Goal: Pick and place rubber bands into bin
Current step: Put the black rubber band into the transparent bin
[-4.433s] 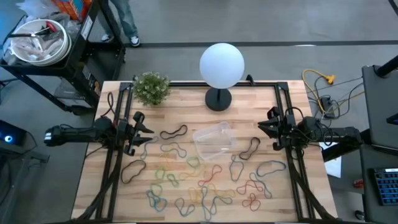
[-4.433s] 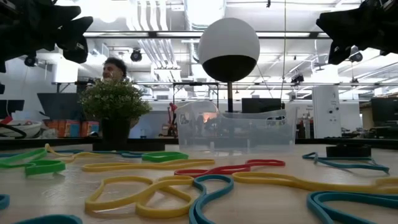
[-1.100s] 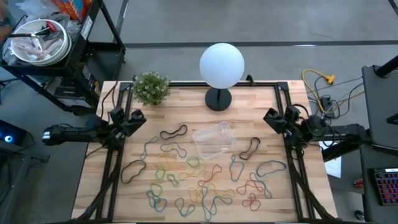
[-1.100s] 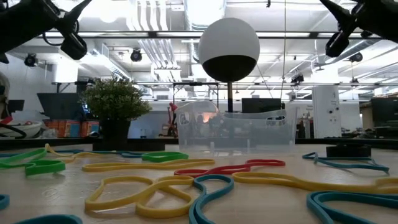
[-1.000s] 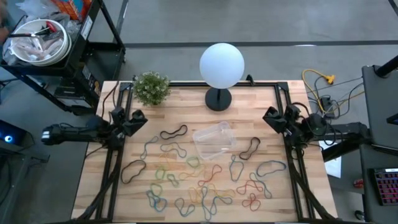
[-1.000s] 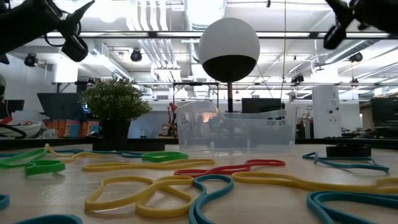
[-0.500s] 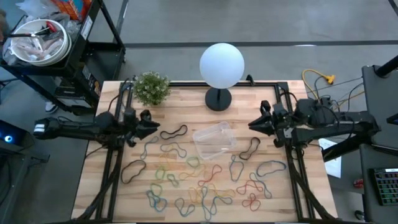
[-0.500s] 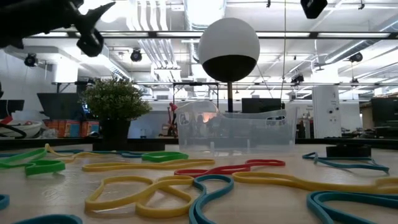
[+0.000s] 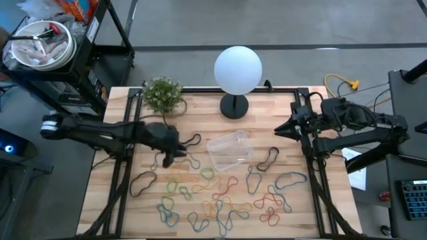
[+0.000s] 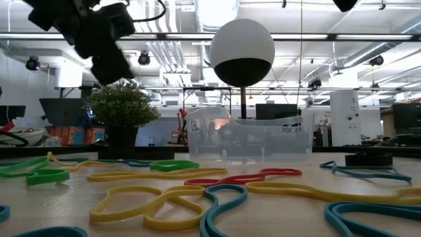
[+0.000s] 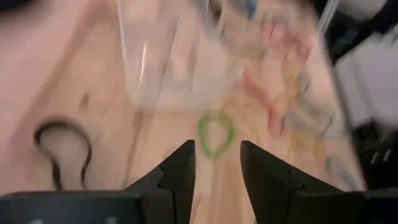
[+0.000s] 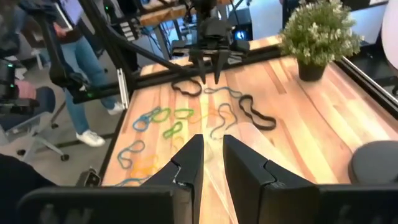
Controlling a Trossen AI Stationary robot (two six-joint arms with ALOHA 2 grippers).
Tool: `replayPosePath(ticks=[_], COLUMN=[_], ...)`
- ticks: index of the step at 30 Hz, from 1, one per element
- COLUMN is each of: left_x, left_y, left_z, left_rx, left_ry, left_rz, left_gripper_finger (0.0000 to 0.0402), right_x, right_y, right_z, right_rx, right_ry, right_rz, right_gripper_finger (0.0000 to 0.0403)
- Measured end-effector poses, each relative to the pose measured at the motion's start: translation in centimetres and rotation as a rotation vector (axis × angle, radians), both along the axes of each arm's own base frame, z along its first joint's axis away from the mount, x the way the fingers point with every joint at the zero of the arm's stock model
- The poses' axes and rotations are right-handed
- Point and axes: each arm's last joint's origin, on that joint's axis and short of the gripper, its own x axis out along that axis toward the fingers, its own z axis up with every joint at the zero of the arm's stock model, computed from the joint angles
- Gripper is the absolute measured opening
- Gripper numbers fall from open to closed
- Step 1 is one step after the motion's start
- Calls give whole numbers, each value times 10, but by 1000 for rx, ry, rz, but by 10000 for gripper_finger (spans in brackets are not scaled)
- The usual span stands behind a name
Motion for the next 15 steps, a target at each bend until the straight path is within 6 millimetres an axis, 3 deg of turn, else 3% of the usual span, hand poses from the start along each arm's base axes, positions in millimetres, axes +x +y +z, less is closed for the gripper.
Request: replayPosePath(ticks=[5, 15], left_x=[5, 17], left_y=[-8, -13], left_z=[-11, -39], left_rx=[105, 294], left_ry=[220, 400], left_rz=[2, 66], left_gripper_finger=[111, 111], right_x=[-2, 1], right_y=[0, -1], right_z=[-3, -15], right_rx=[-5, -38], right_ry=[5, 45], right_rz=[-10, -27], right_gripper_finger=[57, 57])
